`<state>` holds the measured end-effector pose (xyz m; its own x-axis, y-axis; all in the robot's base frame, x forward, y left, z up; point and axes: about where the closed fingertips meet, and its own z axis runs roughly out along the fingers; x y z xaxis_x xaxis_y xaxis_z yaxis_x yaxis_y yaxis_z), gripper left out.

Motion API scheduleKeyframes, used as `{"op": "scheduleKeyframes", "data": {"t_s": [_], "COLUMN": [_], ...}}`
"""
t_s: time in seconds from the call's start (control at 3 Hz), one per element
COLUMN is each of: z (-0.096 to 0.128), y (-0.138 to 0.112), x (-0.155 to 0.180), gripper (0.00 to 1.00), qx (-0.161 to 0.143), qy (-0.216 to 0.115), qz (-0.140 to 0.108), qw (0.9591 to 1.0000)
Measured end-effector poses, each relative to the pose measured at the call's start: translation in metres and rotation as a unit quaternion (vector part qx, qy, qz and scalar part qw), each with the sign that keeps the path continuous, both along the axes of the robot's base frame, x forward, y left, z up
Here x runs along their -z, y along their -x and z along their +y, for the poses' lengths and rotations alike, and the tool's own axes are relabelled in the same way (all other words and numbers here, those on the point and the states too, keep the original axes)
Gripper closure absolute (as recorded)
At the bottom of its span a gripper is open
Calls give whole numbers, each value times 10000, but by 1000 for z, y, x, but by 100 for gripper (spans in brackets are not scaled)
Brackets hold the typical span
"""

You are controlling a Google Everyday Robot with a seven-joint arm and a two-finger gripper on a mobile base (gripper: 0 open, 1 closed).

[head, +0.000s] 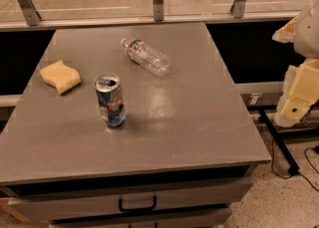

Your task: Move water bottle near sponge

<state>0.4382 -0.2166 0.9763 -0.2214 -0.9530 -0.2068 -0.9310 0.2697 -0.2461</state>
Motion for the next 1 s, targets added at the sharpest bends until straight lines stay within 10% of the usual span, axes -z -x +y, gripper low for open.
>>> {"op": "scheduleKeyframes", "data": {"t_s": [0.33, 1.0], "z": [0, 48], "y": [0, -36], "x": [0, 32], "gripper": [0, 0], "qx": [0, 643], "qy": [0, -1054], "qz": [-1, 3], "qw": [10000, 9923]}}
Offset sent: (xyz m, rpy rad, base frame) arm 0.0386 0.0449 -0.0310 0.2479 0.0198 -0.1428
